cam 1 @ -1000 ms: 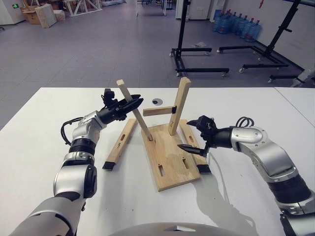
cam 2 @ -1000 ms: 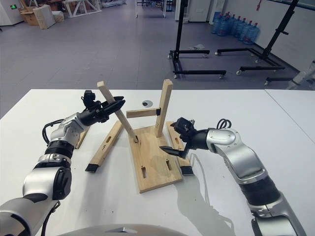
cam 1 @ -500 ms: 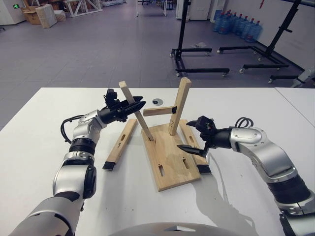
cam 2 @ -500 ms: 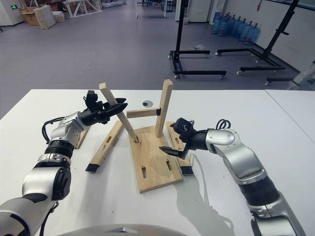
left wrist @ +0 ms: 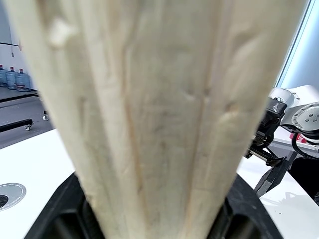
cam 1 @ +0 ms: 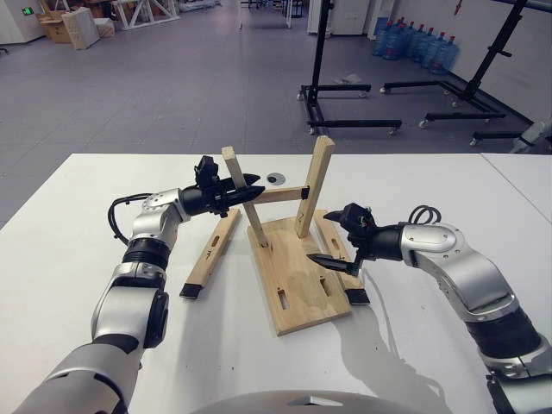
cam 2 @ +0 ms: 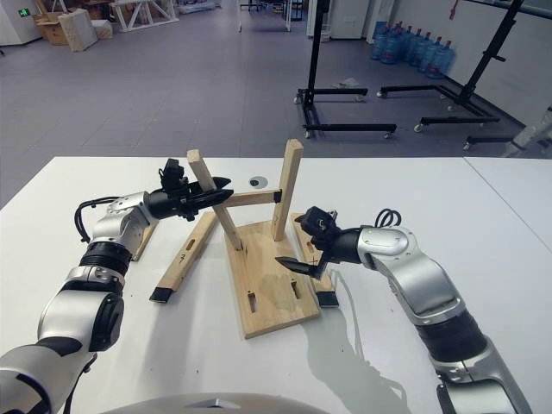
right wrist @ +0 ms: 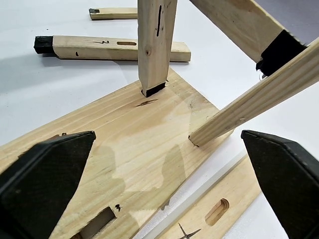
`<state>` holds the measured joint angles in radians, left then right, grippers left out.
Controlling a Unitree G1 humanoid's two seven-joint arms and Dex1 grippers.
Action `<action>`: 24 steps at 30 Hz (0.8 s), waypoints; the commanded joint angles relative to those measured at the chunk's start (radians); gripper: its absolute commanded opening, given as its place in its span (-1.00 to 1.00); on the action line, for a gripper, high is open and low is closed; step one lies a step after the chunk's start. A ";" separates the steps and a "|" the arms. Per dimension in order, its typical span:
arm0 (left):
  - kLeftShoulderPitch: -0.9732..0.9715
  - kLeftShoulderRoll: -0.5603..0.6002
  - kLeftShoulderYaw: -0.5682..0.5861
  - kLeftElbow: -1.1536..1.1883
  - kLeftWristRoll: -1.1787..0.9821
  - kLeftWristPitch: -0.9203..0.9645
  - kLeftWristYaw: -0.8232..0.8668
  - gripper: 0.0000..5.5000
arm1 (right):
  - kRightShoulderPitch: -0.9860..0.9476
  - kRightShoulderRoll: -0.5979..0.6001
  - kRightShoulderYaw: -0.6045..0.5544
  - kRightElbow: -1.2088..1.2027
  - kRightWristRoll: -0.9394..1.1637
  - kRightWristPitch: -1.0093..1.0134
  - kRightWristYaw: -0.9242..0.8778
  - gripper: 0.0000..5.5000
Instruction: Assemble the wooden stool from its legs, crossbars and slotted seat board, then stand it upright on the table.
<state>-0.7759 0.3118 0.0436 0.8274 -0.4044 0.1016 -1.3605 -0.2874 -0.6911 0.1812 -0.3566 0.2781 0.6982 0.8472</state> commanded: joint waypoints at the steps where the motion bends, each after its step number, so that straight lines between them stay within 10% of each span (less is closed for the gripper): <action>1: 0.007 -0.005 0.000 0.008 0.013 0.058 0.019 -0.27 | -0.029 -0.008 -0.005 -0.013 0.006 0.014 0.001 0.96; 15: 0.020 -0.015 -0.018 -0.027 0.022 0.078 0.012 -0.27 | -0.403 0.032 -0.174 -0.086 0.026 -0.040 -0.103 0.96; 24: 0.020 -0.023 -0.024 -0.055 0.025 0.073 0.028 -0.27 | -0.559 0.135 0.203 0.019 -0.443 -0.098 -0.374 0.96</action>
<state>-0.7692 0.2932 0.0353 0.7801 -0.4048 0.1667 -1.3362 -0.8545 -0.5681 0.3296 -0.3567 -0.1048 0.6171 0.4812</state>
